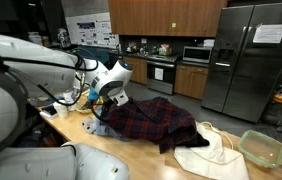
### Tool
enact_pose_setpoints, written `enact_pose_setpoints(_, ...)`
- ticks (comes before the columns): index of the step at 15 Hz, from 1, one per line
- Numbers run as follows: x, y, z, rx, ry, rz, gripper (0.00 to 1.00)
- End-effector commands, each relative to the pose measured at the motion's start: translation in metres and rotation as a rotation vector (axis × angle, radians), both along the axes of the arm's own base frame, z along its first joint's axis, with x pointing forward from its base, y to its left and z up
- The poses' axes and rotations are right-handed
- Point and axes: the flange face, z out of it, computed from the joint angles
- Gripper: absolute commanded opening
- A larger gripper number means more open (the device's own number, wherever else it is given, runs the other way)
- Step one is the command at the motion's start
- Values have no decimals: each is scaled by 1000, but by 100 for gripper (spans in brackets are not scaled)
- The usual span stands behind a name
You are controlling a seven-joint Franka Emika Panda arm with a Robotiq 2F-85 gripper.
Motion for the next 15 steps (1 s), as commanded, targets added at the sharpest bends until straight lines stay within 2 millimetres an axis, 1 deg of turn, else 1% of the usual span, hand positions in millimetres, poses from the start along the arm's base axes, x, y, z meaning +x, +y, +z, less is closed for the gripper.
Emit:
enact_pose_setpoints(1, -1, -9, 14, 1, 7, -141, 100)
enact_pose_setpoints(3, 1, -12, 20, -1, 26, -198, 100)
enact_pose_setpoints(6, 4, -16, 22, 5, 57, -269, 100)
enact_pose_setpoints(9, 5, -17, 27, 6, 36, -299, 100)
enact_pose_setpoints(12, 5, -13, 34, -60, -55, -313, 100)
enact_pose_setpoints(15, 5, -6, 30, -210, -139, -323, 100)
